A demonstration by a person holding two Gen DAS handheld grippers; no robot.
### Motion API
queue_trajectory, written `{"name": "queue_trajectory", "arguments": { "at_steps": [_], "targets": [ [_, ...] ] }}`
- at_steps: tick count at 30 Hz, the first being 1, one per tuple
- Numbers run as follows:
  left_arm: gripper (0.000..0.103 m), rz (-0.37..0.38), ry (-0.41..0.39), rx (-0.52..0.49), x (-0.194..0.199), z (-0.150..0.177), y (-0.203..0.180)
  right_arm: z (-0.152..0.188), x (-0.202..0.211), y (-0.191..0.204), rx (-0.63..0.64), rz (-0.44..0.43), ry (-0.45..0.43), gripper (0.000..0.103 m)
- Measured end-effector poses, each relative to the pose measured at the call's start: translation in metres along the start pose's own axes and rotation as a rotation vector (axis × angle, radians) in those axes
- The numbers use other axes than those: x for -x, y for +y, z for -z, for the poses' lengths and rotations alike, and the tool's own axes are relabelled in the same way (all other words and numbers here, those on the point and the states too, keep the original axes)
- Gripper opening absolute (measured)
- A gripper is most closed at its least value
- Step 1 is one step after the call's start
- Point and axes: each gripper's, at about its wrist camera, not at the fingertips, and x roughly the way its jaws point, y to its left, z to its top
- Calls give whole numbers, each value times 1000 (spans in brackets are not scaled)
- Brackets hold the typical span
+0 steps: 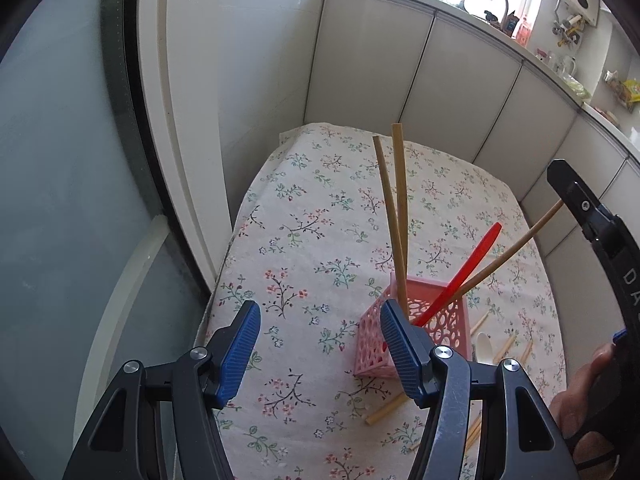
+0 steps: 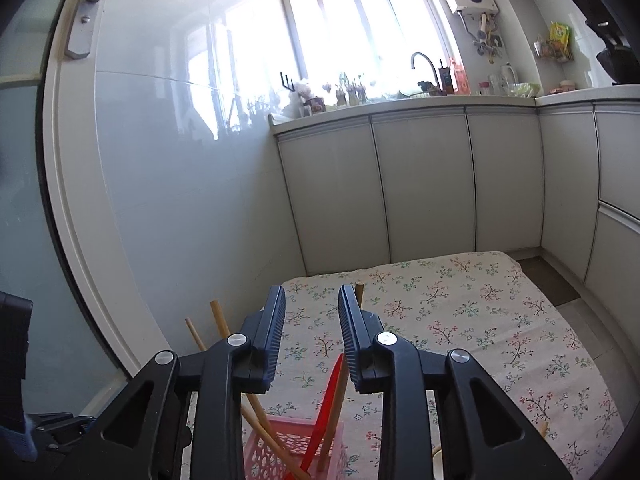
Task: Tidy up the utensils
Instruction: 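Lower the red spoon into the pink basket and open the right tool, then move the left tool to the white spoon and close on its bowl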
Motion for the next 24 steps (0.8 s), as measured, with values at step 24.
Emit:
{"name": "queue_trajectory", "arguments": {
  "at_steps": [24],
  "targets": [
    [75,111,203,-210,-8,48,-66,14,67,-149,-170,106,625,68]
  ]
}}
